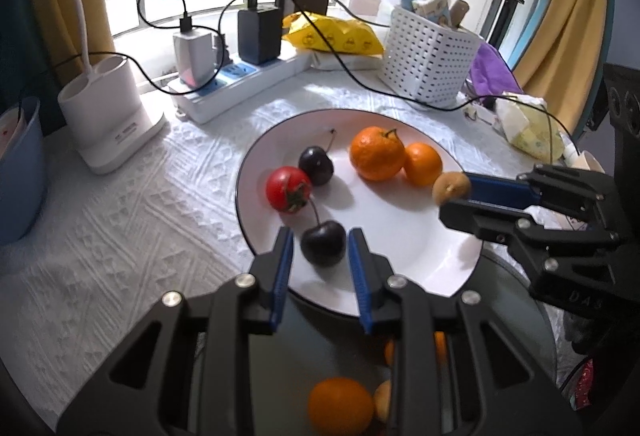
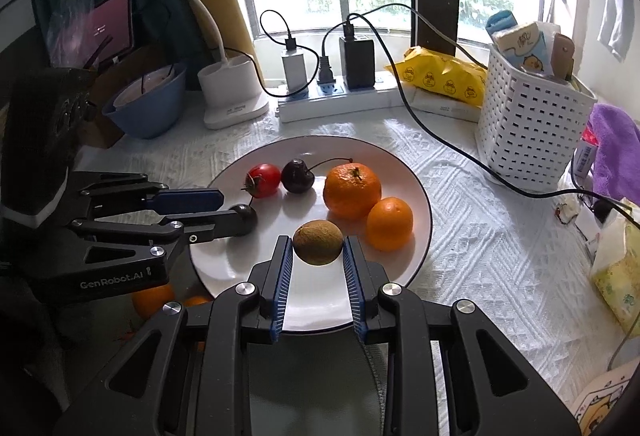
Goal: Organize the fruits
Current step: 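Carry the cherry and kiwi onto the white plate and open both tools, then move both open tools back over the fruit pile on the glass tray, then grasp a red tomato with the left tool while the right tool grasps an orange, then carry the tomato and orange onto the white plate and open both tools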
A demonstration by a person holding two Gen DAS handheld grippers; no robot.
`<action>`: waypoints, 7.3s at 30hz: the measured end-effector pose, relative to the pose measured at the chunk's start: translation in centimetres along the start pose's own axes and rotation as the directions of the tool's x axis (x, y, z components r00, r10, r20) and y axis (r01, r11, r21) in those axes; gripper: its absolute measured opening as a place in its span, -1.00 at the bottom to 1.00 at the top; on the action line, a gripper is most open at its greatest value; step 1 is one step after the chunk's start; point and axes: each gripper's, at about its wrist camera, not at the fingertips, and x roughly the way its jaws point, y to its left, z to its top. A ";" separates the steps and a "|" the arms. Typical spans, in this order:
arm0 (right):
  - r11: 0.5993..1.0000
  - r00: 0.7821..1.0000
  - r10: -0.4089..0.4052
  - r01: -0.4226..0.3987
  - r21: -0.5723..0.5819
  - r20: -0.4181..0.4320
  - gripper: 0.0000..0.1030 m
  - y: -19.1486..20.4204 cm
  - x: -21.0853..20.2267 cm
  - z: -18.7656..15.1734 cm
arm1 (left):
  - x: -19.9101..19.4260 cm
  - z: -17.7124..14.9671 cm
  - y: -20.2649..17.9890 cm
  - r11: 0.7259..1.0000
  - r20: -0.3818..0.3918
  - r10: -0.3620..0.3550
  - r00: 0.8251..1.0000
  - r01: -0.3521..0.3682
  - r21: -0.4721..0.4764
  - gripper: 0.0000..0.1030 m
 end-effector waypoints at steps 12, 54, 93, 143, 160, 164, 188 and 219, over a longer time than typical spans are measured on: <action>1.000 1.000 -0.015 0.015 -0.025 0.002 -0.46 1.7 -0.5 0.1 | -3.9 -0.9 1.8 0.999 0.075 0.019 0.997 -0.016 -0.031 -0.42; 0.998 0.999 -0.035 0.035 -0.047 -0.002 -0.45 3.5 0.2 1.2 | -7.5 -3.7 4.7 0.986 0.146 0.074 0.987 -0.051 -0.156 -0.08; 1.000 0.999 0.007 -0.008 0.008 0.047 -0.45 2.7 -5.7 -5.8 | -9.3 -9.2 -2.5 0.991 0.084 0.076 0.994 -0.066 -0.116 -0.07; 0.999 0.999 0.042 -0.043 -0.032 -0.034 -0.28 4.8 -2.3 -5.4 | -8.8 -10.4 -0.1 0.992 0.083 0.067 0.994 -0.058 -0.112 -0.32; 0.997 0.993 0.061 -0.065 -0.044 -0.105 -0.12 7.2 0.7 -4.8 | -9.1 -10.8 2.7 0.986 0.103 0.060 0.993 -0.043 -0.164 -0.32; 0.997 0.993 0.061 -0.066 -0.050 -0.102 -0.12 7.4 0.8 -4.7 | -9.3 -10.8 2.8 0.986 0.107 0.060 0.992 -0.042 -0.164 -0.32; 0.995 0.997 0.069 -0.070 -0.066 -0.022 -0.35 6.0 -3.3 -5.4 | -10.4 -9.7 -1.0 0.995 0.126 0.068 0.990 -0.058 -0.083 -0.32; 0.998 0.996 0.062 -0.061 -0.024 0.058 -0.35 -0.1 -4.4 -1.8 | -6.7 -4.0 -4.2 0.999 0.098 0.048 0.994 -0.049 0.004 -0.32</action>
